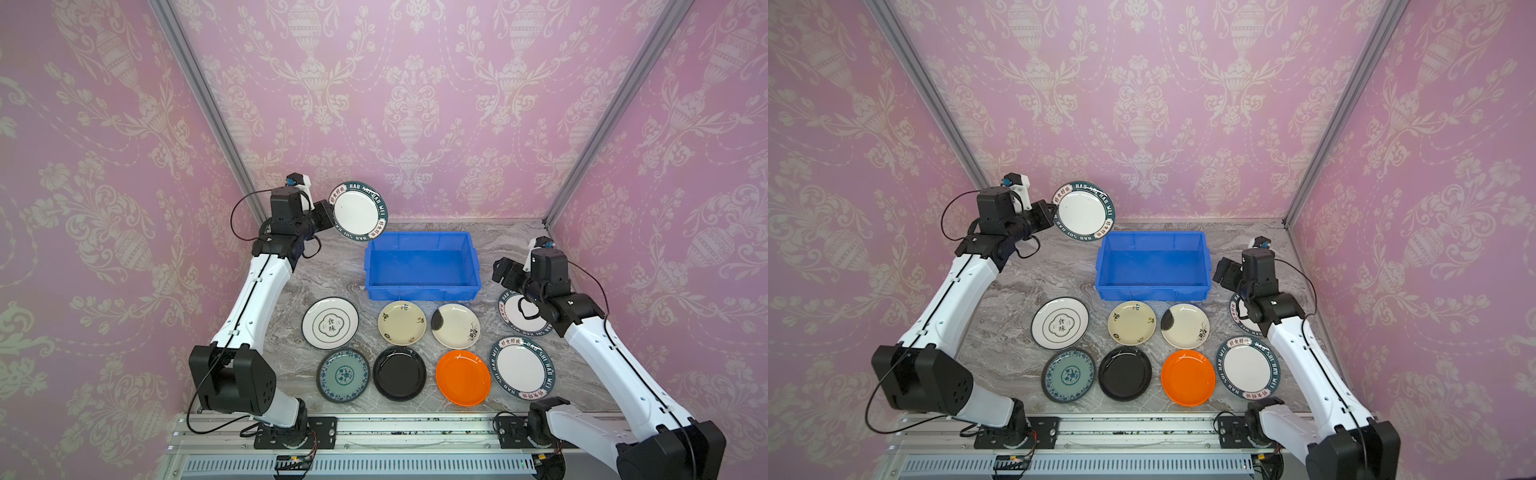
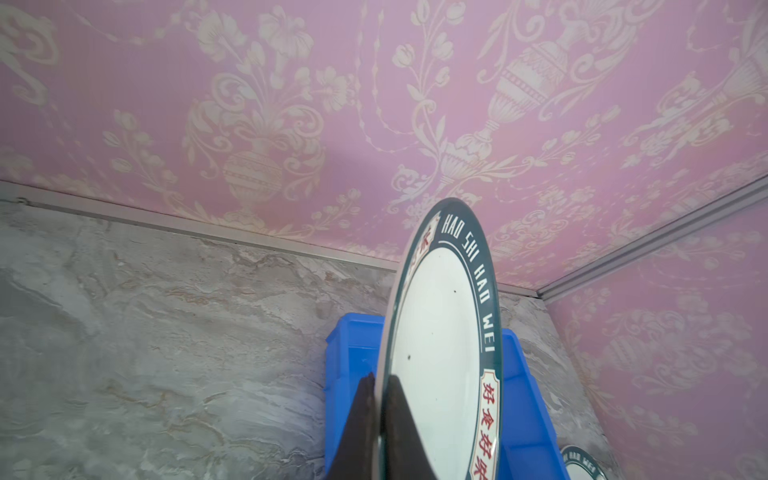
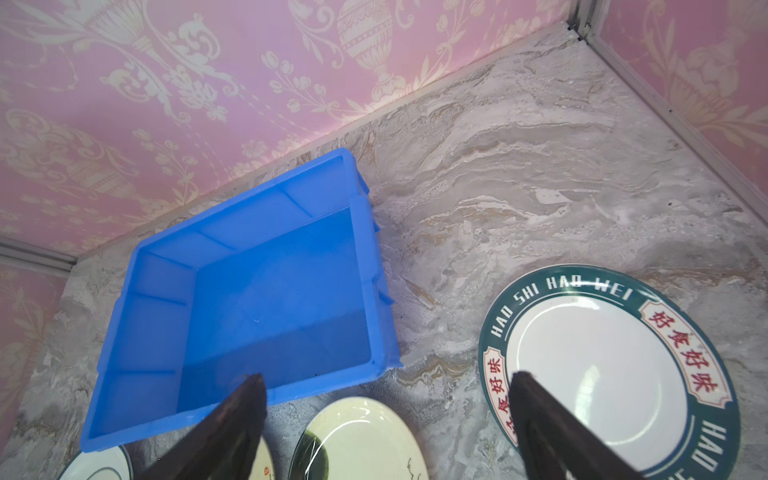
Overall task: Place the plates into the plastic bin on the countertop
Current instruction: 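Lift the green-rimmed plate with the left gripper and carry it over the blue bin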
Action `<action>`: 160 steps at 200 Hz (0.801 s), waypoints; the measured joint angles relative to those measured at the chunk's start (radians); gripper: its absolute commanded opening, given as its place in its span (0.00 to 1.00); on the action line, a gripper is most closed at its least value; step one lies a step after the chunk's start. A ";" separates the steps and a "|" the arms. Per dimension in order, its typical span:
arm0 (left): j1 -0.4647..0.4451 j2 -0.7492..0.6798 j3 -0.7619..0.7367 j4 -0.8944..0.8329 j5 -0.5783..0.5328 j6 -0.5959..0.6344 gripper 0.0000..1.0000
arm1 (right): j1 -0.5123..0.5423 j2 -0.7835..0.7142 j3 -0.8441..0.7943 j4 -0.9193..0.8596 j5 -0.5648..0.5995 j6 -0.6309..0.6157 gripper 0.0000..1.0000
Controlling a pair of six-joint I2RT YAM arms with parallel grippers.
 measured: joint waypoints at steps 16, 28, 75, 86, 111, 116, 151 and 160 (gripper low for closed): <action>-0.050 0.057 0.014 0.034 0.045 -0.051 0.00 | -0.026 -0.021 0.000 0.000 -0.003 0.009 0.93; -0.096 0.121 0.030 0.067 0.072 -0.090 0.00 | -0.039 -0.026 0.000 -0.003 -0.010 0.010 0.93; -0.274 0.386 0.118 0.120 0.132 -0.185 0.00 | -0.061 -0.025 0.000 -0.027 -0.046 0.011 0.93; -0.304 0.439 0.141 0.127 0.139 -0.199 0.00 | -0.064 -0.025 0.000 -0.030 -0.054 0.011 0.93; -0.342 0.532 0.192 0.139 0.154 -0.227 0.00 | -0.074 -0.025 0.000 -0.033 -0.070 0.011 0.93; -0.347 0.548 0.200 0.143 0.154 -0.232 0.00 | -0.076 -0.025 0.000 -0.033 -0.072 0.011 0.93; -0.361 0.645 0.245 0.164 0.154 -0.250 0.00 | -0.086 -0.026 0.000 -0.039 -0.080 0.011 0.93; -0.362 0.668 0.255 0.164 0.154 -0.255 0.00 | -0.087 -0.026 0.000 -0.045 -0.082 0.011 0.93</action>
